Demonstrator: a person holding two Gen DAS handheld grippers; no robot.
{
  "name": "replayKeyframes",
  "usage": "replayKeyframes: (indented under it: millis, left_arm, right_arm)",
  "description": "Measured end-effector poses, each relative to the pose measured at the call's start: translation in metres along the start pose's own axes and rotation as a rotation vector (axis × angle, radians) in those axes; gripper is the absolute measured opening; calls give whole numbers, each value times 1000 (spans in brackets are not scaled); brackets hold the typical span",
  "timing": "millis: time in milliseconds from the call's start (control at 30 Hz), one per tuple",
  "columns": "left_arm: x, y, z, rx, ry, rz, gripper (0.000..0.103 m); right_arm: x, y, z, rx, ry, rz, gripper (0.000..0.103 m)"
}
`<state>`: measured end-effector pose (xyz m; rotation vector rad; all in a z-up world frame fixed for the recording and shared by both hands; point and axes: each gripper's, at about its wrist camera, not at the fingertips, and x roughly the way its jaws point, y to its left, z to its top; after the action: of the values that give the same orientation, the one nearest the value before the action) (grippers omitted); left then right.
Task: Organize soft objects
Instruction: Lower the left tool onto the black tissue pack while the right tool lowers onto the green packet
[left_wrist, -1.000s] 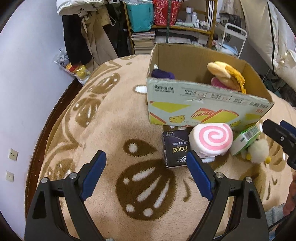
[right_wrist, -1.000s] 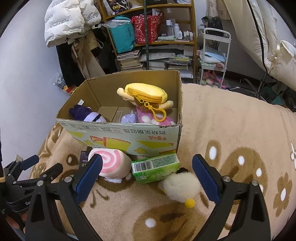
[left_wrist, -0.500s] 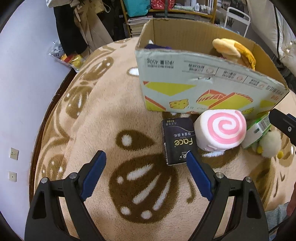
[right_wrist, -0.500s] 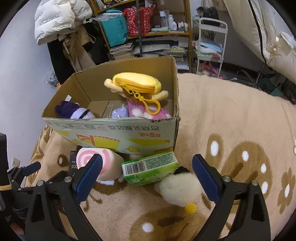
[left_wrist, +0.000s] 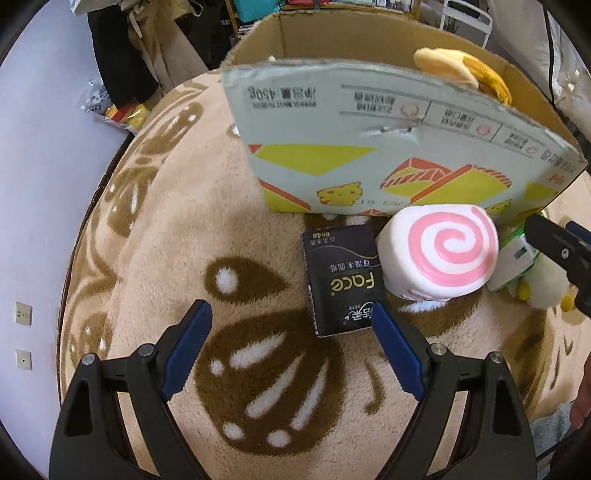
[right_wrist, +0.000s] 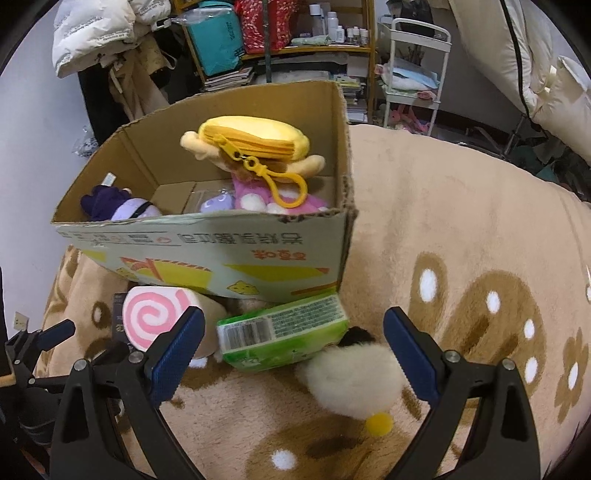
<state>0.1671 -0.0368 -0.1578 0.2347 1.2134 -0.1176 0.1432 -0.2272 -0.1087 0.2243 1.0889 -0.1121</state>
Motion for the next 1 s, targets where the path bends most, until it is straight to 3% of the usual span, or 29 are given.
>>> replayKeyframes:
  millis: [300, 1000]
  left_arm:
    - [6, -4, 3, 15, -1, -20, 87]
    - [26, -3, 5, 11, 4, -109, 87]
  right_arm:
    - [17, -4, 2, 26, 69, 15, 101]
    - [23, 2, -1, -15, 76, 17, 101]
